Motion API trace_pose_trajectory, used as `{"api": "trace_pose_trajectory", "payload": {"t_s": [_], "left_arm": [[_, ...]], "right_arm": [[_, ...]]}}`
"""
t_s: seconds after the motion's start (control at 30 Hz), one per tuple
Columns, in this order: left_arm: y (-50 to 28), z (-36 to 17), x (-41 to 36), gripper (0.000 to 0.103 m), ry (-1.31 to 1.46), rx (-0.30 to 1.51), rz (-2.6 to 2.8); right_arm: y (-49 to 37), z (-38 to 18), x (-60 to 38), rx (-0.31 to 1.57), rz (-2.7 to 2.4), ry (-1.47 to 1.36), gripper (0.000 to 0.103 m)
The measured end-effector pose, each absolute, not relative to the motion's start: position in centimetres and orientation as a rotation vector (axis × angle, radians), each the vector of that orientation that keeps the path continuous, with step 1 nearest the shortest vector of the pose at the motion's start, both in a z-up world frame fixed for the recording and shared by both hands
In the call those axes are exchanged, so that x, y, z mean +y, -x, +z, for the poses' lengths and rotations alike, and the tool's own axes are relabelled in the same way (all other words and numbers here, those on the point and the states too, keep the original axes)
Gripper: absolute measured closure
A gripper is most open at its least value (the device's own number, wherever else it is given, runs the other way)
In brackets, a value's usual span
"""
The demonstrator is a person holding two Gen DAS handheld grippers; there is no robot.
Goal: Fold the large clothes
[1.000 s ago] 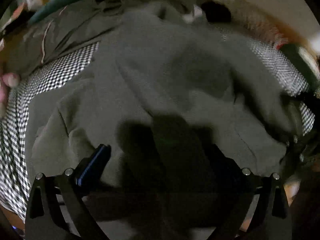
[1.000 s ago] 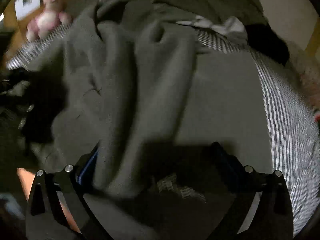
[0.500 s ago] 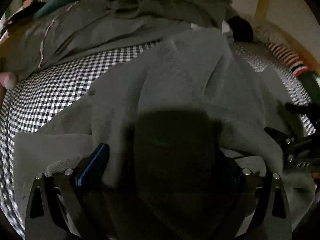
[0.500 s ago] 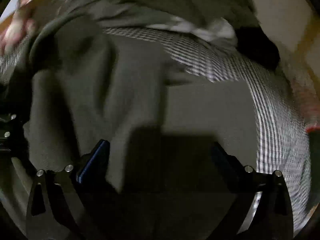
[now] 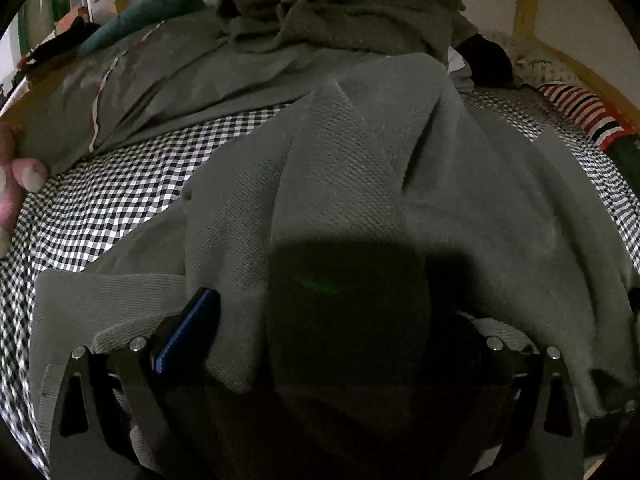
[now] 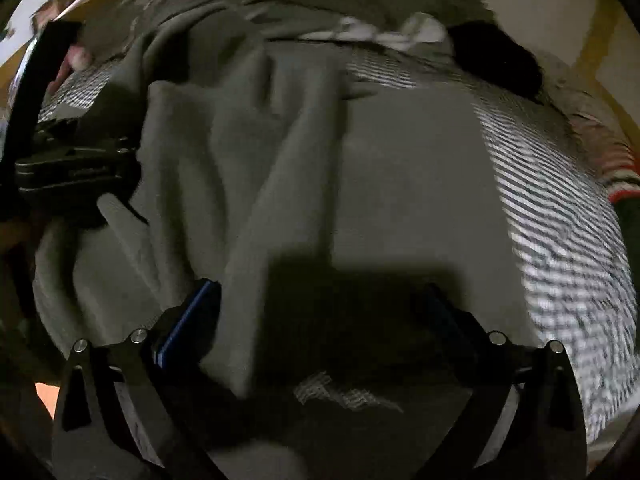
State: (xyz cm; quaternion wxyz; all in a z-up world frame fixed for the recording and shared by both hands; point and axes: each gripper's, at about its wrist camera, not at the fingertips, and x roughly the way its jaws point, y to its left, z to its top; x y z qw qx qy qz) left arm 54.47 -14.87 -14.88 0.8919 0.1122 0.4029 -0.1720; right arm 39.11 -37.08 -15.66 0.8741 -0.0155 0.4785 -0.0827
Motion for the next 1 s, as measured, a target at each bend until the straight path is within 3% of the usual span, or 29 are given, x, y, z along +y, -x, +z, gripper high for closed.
{"api": "trace_pose_trajectory", "payload": {"t_s": [0.47,0.57,0.67,0.8,1.0], "left_arm": [[-54.0,-15.0,-15.0,0.004,-0.246,0.801,-0.342],[-53.0,-14.6,-14.9,0.005,-0.246,0.745,-0.321],[-50.1,-12.7,-13.3,0.005,-0.189,0.617,-0.321],[-45.1,-11.4,-9.8,0.005,-0.078,0.589,-0.319],[-38.7,-16.2,-6.6,0.005,-0.145,0.616,-0.251]], "right_arm": [[-32.2,-15.3,-38.1,0.949,-0.212,0.006,0.004],[-30.8,-16.4,-35.9,0.990,-0.146,0.112,0.004],[-31.1,-21.2,-35.2,1.124,-0.126,0.122,0.004],[-30.0,-22.7,-34.4,1.076,-0.147,0.215,0.004],[-28.4,-23.1,-34.9,1.035,-0.157,0.146,0.004]]}}
